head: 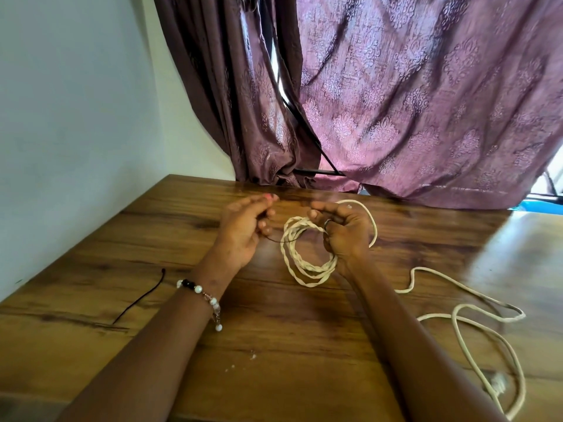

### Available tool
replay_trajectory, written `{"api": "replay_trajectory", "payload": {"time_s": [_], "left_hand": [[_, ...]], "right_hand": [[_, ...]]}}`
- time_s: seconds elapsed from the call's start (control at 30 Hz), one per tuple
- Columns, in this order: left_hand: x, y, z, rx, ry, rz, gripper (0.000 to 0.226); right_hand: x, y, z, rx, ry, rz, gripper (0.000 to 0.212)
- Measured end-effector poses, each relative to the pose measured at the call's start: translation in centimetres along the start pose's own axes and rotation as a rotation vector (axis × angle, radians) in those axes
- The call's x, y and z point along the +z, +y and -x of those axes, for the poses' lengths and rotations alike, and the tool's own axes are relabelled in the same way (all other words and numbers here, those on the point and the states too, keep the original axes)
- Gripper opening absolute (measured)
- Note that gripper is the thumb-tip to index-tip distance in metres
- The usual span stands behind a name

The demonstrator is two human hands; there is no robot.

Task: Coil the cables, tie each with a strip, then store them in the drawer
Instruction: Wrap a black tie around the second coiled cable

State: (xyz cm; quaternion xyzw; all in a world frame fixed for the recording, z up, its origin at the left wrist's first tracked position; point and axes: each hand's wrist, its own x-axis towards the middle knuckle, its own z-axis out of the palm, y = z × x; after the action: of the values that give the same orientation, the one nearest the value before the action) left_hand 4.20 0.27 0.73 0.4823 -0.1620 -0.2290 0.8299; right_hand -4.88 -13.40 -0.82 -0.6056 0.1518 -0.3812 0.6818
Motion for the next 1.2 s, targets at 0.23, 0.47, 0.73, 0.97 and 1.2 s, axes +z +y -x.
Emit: {"api": "replay_trajectory", "payload": {"time_s": [0.23, 0.47, 0.73, 0.97, 1.2], "left_hand": [[1.5, -1.9, 1.0, 0.041, -0.061, -0.436, 0.021], [1.7, -2.1, 1.2, 0.153, -0.01, -0.426, 0.021], [1.7, -1.8, 1.2, 0.258, 0.004, -0.493, 0.01], [1.6, -1.8, 1.4, 0.275, 0.035, -0.483, 0.017], [1.6, -1.9, 1.2, 0.275, 0.055, -0.498, 0.015]], "right_hand": [[-0.7, 0.6, -0.7, -0.139, -0.043, -0.005, 0.024], [-0.5, 0.5, -0.4, -0.2, -0.105, -0.009, 0.027], [-0.2, 0.7, -0.1, -0.219, -0.141, -0.047, 0.028], [-0.3, 0.8, -0.2, -0.232, -0.144, -0.05, 0.027], [-0.3, 1.1, -0.3, -0.233, -0.163, -0.048, 0.026]]}}
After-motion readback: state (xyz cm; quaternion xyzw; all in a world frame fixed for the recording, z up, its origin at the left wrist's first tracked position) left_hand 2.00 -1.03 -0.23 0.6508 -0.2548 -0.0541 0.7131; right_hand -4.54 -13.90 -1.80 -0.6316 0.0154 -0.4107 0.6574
